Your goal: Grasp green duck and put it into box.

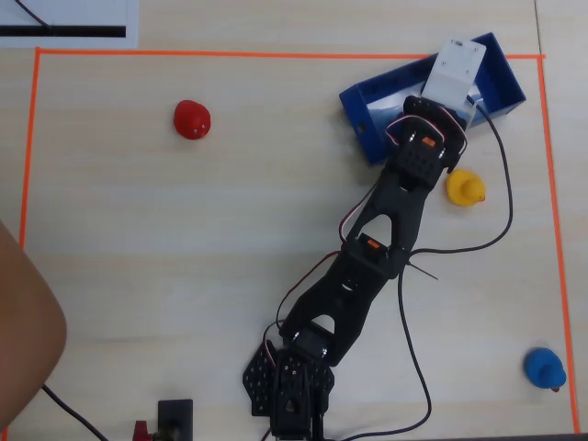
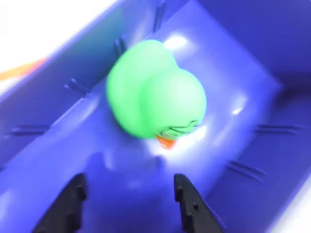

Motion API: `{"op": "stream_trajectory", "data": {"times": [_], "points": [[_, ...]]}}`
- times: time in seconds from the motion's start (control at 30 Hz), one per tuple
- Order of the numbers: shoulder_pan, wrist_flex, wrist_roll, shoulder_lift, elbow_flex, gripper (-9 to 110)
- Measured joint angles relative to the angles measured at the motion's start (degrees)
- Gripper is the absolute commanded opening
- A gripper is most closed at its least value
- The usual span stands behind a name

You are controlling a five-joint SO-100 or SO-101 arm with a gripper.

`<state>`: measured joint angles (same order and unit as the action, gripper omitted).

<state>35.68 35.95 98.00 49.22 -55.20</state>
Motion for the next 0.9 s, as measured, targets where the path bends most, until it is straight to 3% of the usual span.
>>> {"op": "stream_trajectory", "data": {"times": [0.13, 0.27, 0.5, 0.67, 0.9], "points": [[-0.09, 4.92, -0.09, 5.54, 0.00, 22], [-0.62, 8.96, -0.35, 11.69, 0.00, 0], [-6.42, 15.56, -0.44, 29.27, -8.79, 0], [-12.30, 16.79, -2.46, 47.29, -25.05, 0], [-24.79, 30.50, -6.15, 75.50, -50.01, 0]]}}
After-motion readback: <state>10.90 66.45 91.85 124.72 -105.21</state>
